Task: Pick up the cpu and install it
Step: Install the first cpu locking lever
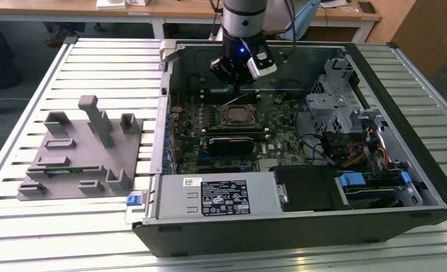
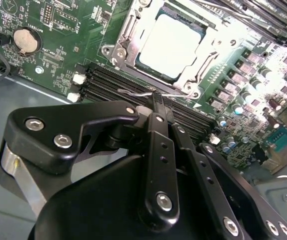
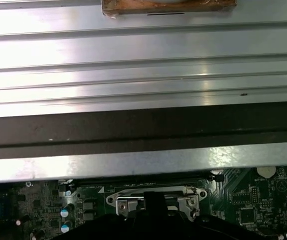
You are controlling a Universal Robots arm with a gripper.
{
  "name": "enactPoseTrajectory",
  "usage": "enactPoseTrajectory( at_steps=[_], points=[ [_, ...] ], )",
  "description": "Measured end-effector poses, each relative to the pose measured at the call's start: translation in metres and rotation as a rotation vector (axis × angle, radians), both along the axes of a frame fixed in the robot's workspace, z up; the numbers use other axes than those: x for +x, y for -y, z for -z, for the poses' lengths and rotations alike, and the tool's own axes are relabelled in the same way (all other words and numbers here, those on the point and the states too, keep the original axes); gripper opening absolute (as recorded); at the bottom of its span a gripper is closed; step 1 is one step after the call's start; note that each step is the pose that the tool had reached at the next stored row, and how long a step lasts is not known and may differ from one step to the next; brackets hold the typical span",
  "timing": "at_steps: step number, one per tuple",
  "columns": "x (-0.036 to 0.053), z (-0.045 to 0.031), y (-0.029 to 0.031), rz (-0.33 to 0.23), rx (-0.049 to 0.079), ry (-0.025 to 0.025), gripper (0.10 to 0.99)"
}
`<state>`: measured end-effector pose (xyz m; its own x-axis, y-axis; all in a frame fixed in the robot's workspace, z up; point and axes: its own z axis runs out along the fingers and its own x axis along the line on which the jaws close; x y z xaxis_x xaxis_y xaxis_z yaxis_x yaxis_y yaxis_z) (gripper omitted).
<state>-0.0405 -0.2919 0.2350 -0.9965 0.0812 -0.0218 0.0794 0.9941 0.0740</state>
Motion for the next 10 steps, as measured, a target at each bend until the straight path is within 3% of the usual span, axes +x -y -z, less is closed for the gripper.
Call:
enactPoseTrajectory(
  at_steps=[10],
  points=[
    [0.0025,0.0043,-0.0036,0.0,0.0,0.0001,0.106]
  ],
)
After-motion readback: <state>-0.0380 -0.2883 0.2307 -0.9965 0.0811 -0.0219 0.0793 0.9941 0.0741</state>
